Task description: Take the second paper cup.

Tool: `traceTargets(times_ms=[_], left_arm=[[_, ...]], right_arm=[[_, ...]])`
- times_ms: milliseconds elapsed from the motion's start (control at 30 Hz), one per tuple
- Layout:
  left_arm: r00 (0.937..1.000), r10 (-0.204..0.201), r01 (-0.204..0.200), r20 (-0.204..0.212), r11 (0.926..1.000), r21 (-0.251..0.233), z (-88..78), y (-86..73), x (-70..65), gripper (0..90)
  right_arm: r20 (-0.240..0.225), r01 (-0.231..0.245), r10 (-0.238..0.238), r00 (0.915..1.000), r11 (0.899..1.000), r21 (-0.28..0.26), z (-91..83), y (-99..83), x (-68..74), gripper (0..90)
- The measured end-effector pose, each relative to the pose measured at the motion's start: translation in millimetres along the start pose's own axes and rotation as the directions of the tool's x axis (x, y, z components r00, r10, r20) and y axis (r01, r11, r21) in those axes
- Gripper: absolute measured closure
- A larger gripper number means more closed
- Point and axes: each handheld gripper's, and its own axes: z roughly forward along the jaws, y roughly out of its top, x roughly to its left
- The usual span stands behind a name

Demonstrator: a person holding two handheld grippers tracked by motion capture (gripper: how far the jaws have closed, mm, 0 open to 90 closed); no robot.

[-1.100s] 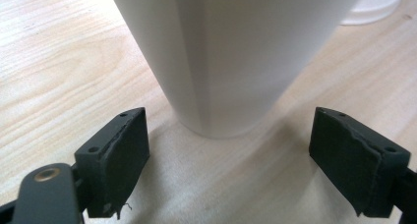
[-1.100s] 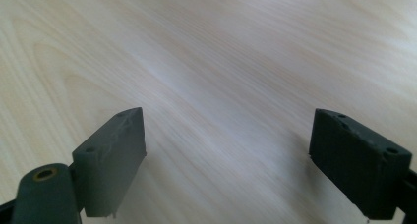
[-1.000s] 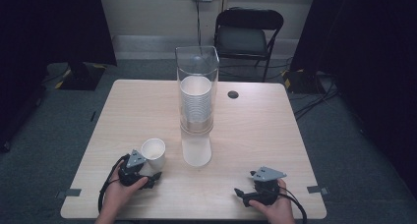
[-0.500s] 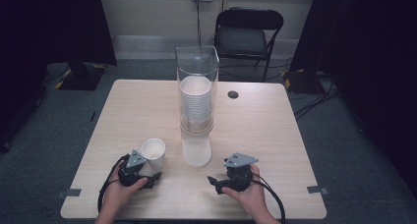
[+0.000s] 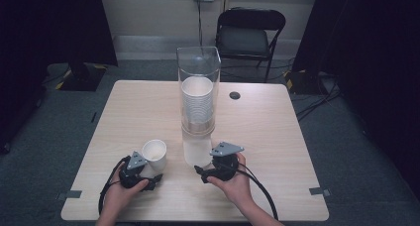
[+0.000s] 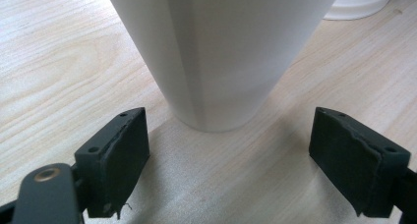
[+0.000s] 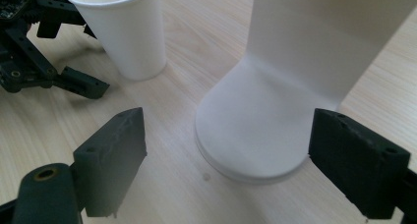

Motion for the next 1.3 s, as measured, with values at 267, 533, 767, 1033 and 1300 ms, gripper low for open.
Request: traceTargets(times_ms=[267, 533, 767, 1033, 1300], left_arm=[[1.0000, 0.000, 0.000, 0.000, 1.0000, 0.000, 0.0, 0.0, 0.1, 14.8], [1.0000, 0.000, 0.000, 0.000, 1.0000, 0.000, 0.0, 0.0, 0.1, 14.8], [1.0000, 0.000, 0.000, 0.001, 1.0000, 0.000, 0.0, 0.0, 0.1, 14.8], [1.0000, 0.000, 0.000, 0.001, 1.0000, 0.000, 0.0, 0.0, 0.1, 14.8], [1.0000, 0.000, 0.000, 0.000, 1.0000, 0.000, 0.0, -0.1, 0.1, 14.8]], right_arm=[[0.000, -0.012, 0.012, 0.9999, 0.999, -0.033, 13.3, 15.0, -0.5, 16.1], [0.046, -0.032, 0.034, 0.9983, 0.998, -0.051, 22.3, 30.3, -7.7, 18.0], [0.073, -0.052, 0.058, 0.9956, 0.994, -0.093, 24.4, 40.0, -14.5, 19.4], [0.102, -0.094, 0.111, 0.9885, 0.982, -0.161, 26.3, 48.8, -21.3, 31.4], [0.119, -0.045, 0.070, 0.9904, 0.978, -0.204, 29.8, 44.6, -18.6, 37.4]])
